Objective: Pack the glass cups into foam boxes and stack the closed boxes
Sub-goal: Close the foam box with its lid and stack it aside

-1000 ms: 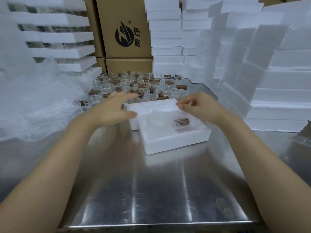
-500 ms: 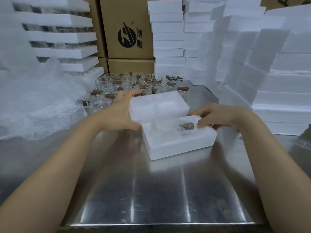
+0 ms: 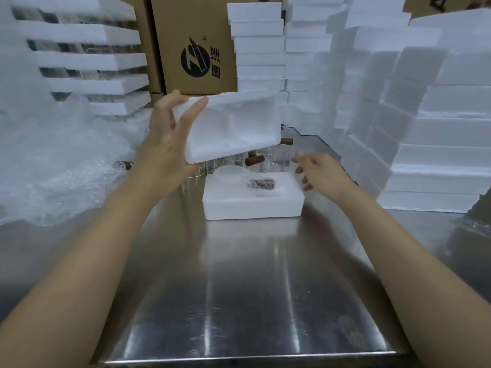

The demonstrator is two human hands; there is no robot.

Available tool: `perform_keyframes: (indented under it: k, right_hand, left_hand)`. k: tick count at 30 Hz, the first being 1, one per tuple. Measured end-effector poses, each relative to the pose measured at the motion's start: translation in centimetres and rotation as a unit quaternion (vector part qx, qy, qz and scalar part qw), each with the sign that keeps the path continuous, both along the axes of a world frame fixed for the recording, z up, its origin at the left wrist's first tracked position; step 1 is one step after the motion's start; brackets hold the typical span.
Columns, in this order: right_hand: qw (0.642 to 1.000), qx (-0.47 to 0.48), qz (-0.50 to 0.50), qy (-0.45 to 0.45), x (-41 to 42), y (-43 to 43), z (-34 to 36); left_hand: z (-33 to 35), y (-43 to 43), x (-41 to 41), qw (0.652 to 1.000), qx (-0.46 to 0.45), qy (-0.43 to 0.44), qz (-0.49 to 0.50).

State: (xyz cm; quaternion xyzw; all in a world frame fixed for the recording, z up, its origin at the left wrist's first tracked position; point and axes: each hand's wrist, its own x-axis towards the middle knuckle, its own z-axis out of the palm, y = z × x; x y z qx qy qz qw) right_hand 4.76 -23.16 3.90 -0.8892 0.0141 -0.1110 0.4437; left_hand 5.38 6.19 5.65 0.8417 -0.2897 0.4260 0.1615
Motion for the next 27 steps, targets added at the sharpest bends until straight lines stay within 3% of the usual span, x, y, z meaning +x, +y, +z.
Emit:
perform_keyframes:
  k: [3,7,11,16,21,25,27]
  right_hand:
    - [0.991,0.128,0.008,-0.041,0.1,0.2,1.3]
    - [0.936,0.313,0.156,0.047,-0.8,0.7,2.2]
    - [0.88,0.439,0.163,0.076,-1.4,0.6,2.6]
    - [0.839,0.511,0.162,0.091,-1.5,0.5,2.8]
    - [0.81,0.55,0.188,0.078,-1.5,0.6,3.0]
    - [0.78,0.566,0.262,0.054,-1.6,0.3,3.0]
    - [0.782,0.555,0.281,0.039,-1.6,0.3,2.9]
  left_hand:
    - [-0.9,-0.8,0.6,0.999,0.033,-0.022,-0.022]
    - [-0.8,-1.4,0.4,0.997,0.036,-0.028,-0.055]
    - [-0.7,-2.2,-0.9,0.981,-0.077,0.079,-0.162]
    - [-0.4,-3.7,-1.9,0.879,-0.292,0.277,-0.255]
    - [0.1,-4.4,-1.8,0.754,-0.462,0.344,-0.314]
    - [1.0,-4.1,-1.7,0.641,-0.543,0.401,-0.365]
    - [1.1,-4.3,-1.9,0.643,-0.539,0.406,-0.363]
